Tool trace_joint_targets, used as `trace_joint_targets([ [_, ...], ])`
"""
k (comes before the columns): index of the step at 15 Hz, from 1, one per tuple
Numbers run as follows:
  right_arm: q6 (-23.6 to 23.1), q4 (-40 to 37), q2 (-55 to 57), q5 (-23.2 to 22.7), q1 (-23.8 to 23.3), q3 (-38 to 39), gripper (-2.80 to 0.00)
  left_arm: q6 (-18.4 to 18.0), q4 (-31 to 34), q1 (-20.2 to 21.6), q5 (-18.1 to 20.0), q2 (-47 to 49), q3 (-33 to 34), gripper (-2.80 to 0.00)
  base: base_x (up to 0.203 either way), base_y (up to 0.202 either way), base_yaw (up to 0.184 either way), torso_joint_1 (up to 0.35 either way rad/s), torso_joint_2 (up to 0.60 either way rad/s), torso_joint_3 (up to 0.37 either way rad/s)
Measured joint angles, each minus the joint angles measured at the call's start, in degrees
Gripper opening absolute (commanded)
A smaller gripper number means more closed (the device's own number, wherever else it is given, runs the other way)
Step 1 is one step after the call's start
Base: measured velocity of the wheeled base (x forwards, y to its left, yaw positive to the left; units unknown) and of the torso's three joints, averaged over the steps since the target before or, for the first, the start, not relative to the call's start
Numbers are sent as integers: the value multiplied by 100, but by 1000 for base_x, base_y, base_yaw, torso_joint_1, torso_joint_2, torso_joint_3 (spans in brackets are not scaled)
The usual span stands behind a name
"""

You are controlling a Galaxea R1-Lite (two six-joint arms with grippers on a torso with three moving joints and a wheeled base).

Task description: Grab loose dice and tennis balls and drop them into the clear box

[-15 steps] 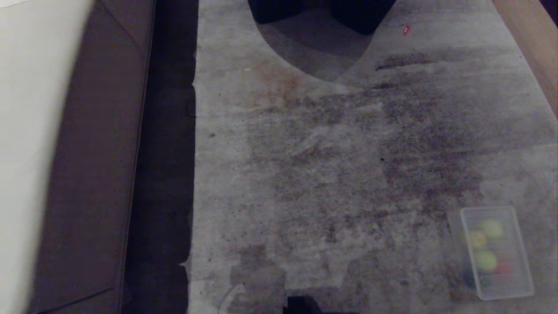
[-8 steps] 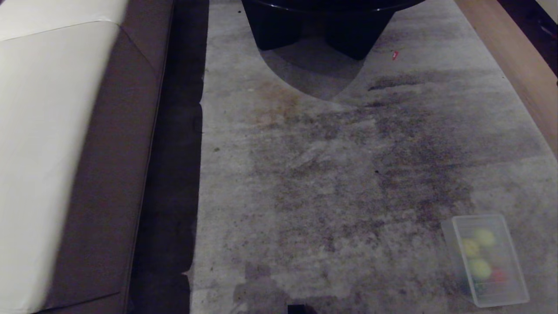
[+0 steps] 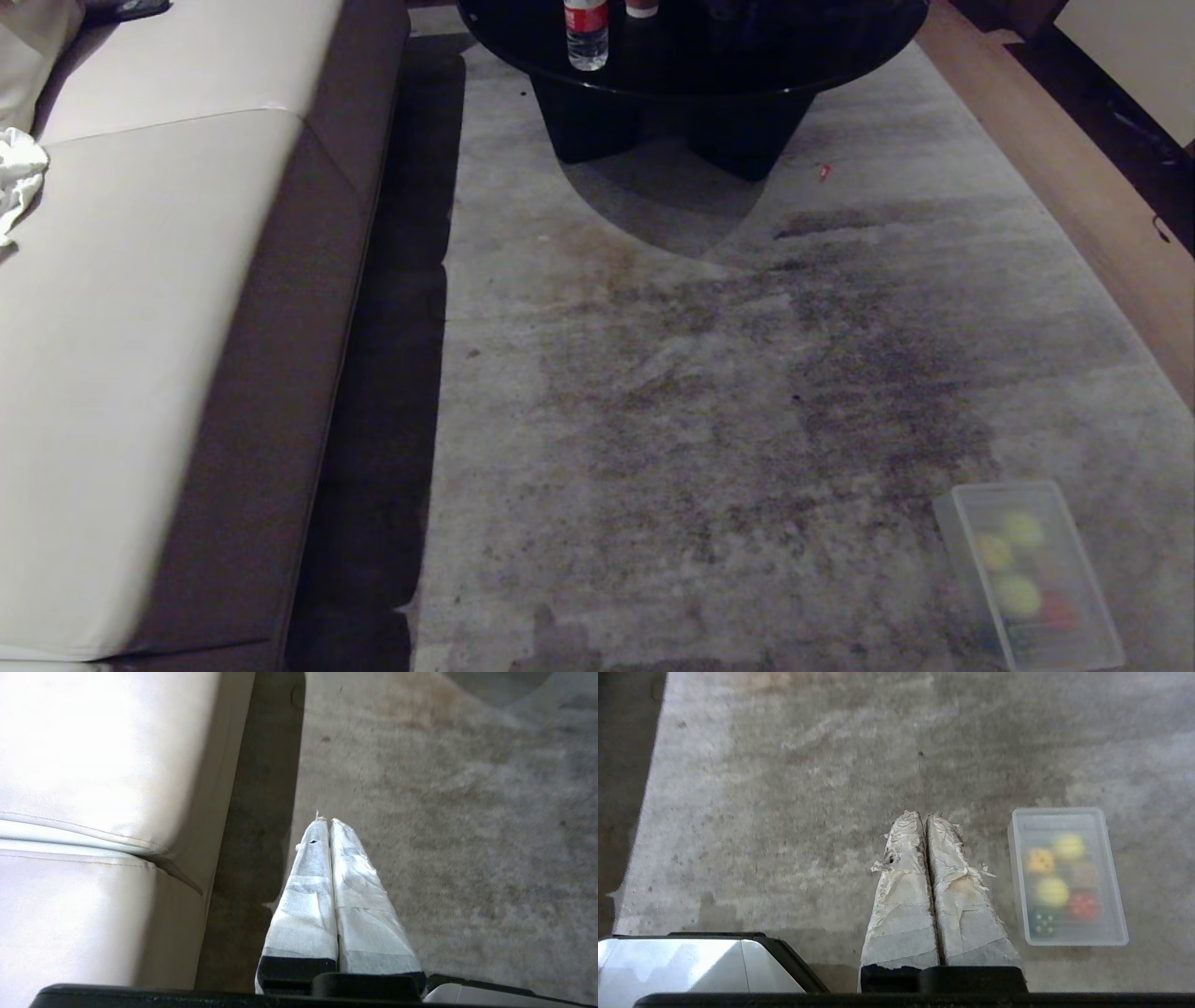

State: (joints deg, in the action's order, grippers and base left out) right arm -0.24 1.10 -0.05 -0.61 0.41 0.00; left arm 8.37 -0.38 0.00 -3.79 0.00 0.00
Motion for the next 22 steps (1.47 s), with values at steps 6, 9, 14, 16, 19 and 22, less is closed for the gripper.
trace_joint_targets([
  [6, 0, 0, 0, 3, 0, 0, -280, 0, 0, 0, 3, 0, 0, -280, 0, 0, 0, 3, 1, 204],
  [9, 2, 0, 0, 0, 0, 0, -280, 0, 2, 0, -1, 0, 0, -280, 0, 0, 0, 0, 3, 206],
  [14, 0, 2, 0, 3, 0, 0, -280, -2, 2, 0, 2, 0, 0, -280, 0, 0, 0, 3, 3, 206],
  [16, 2, 2, 2, 1, 0, 0, -280, -2, 2, 0, 0, 0, 0, -280, 0, 0, 0, 1, 3, 205],
  [19, 2, 1, 2, 1, 0, 0, -280, -2, 0, 0, 0, 0, 0, -280, 0, 0, 0, 3, 1, 206],
  [22, 0, 2, 2, 1, 0, 0, -280, -3, 2, 0, -1, 0, 0, -280, 0, 0, 0, 4, 4, 204],
])
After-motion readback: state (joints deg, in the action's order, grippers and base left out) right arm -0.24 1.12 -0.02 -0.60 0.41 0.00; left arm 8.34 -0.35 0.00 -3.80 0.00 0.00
